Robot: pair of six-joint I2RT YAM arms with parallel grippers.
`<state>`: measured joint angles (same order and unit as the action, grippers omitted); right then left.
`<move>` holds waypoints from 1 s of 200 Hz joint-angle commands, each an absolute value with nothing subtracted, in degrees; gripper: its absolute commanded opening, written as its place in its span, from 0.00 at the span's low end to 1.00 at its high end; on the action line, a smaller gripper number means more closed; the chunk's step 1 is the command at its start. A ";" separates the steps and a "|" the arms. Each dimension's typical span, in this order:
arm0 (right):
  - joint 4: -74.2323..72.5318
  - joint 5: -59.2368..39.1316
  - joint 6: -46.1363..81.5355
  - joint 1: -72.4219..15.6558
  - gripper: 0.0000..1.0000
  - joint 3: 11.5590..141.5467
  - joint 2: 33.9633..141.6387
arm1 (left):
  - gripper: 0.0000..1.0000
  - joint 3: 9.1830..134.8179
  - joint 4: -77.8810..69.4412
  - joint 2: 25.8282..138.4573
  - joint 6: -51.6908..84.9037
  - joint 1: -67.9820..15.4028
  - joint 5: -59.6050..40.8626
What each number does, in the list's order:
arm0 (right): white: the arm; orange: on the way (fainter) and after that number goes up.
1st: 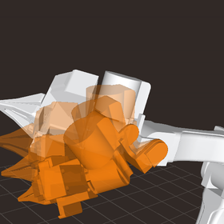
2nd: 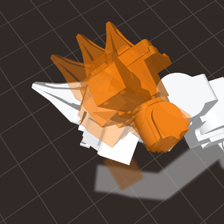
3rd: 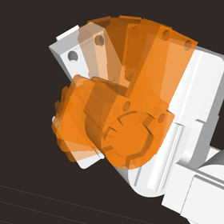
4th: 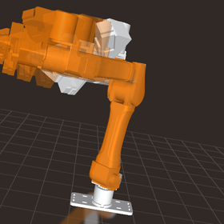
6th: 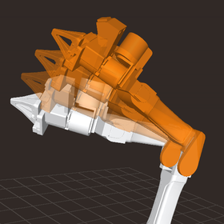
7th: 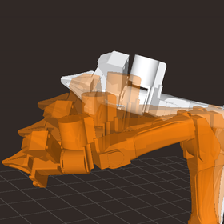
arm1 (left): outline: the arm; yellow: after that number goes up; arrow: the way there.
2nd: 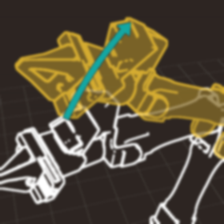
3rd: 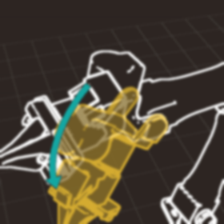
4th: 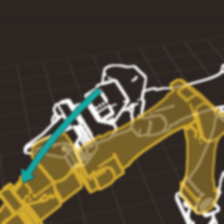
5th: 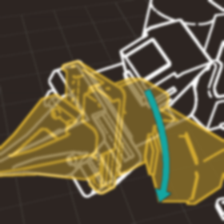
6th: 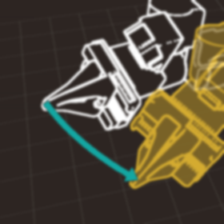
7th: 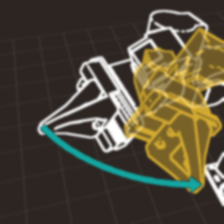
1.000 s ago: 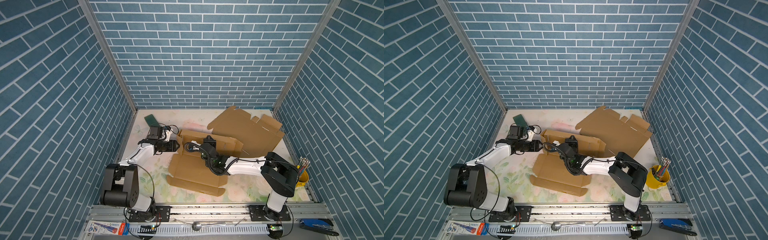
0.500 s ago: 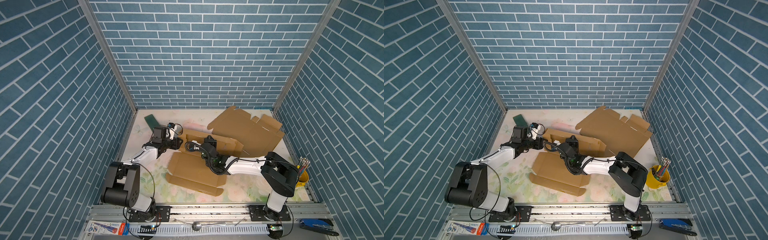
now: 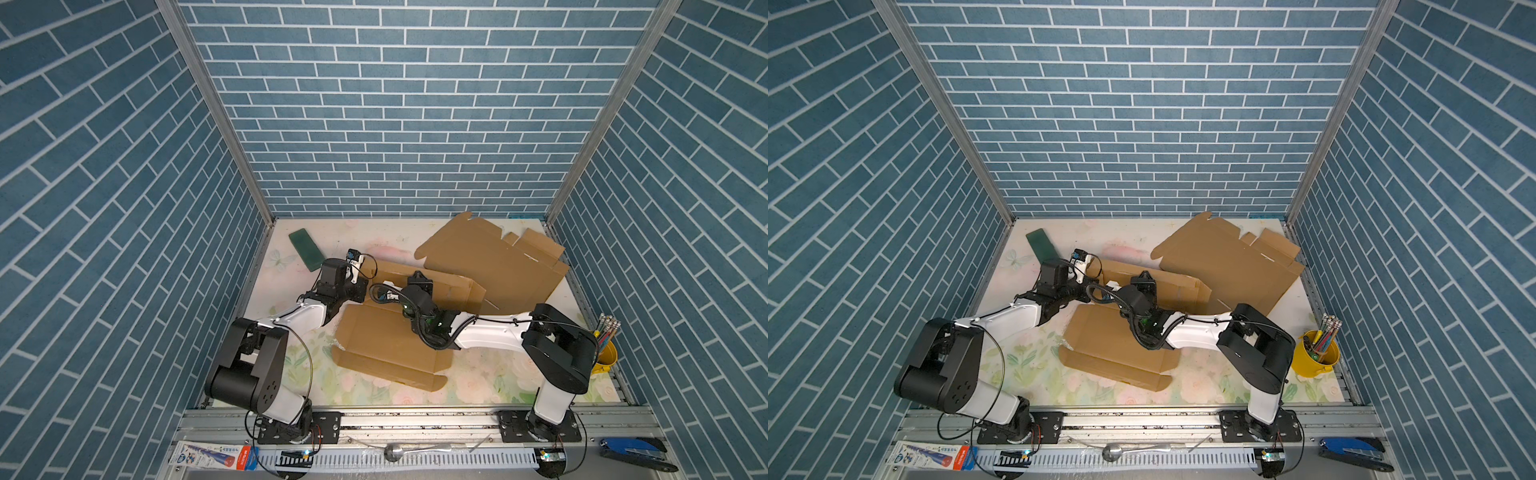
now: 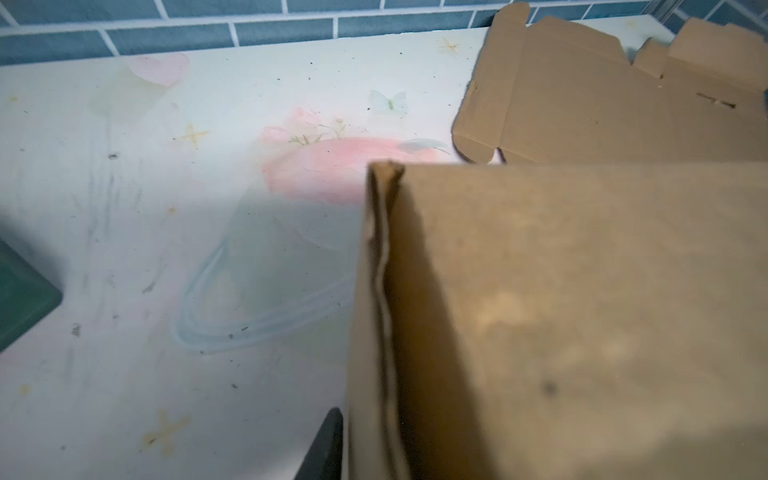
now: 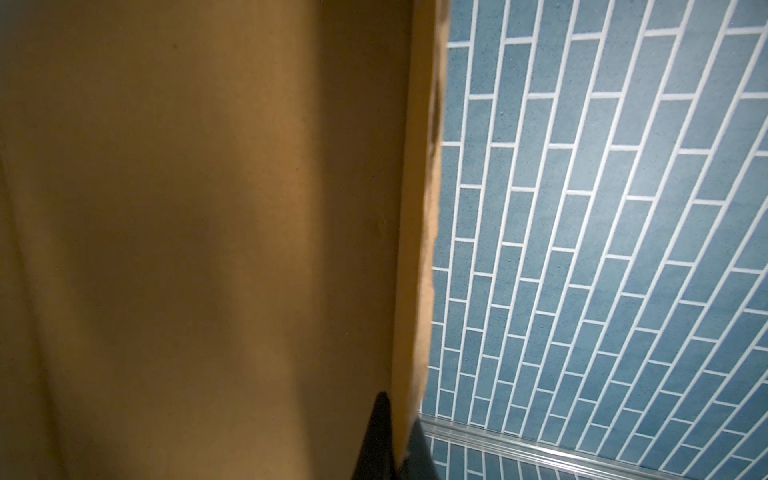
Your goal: Fold the paper box
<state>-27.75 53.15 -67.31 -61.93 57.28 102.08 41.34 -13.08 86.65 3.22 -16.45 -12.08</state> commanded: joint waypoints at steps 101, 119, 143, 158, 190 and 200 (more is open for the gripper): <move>-24.85 51.90 -65.45 -62.46 0.00 59.22 100.17 | 0.00 38.23 -19.29 89.72 10.99 -22.63 12.14; -24.87 51.94 -65.43 -62.48 0.00 59.32 100.36 | 0.00 38.58 -18.74 90.73 11.68 -22.70 11.59; -24.86 51.92 -65.40 -62.49 0.00 59.26 100.40 | 0.08 38.86 -18.73 90.71 12.14 -22.70 9.58; -24.71 51.77 -65.45 -62.48 0.00 59.16 100.23 | 0.18 39.17 -17.99 90.21 11.91 -22.73 8.22; -24.61 51.46 -65.32 -62.40 0.00 58.83 99.63 | 0.30 36.63 -16.66 88.24 13.20 -22.68 6.09; -24.57 51.42 -65.24 -62.38 0.00 58.71 99.63 | 0.31 35.10 -17.95 87.89 14.03 -22.68 5.71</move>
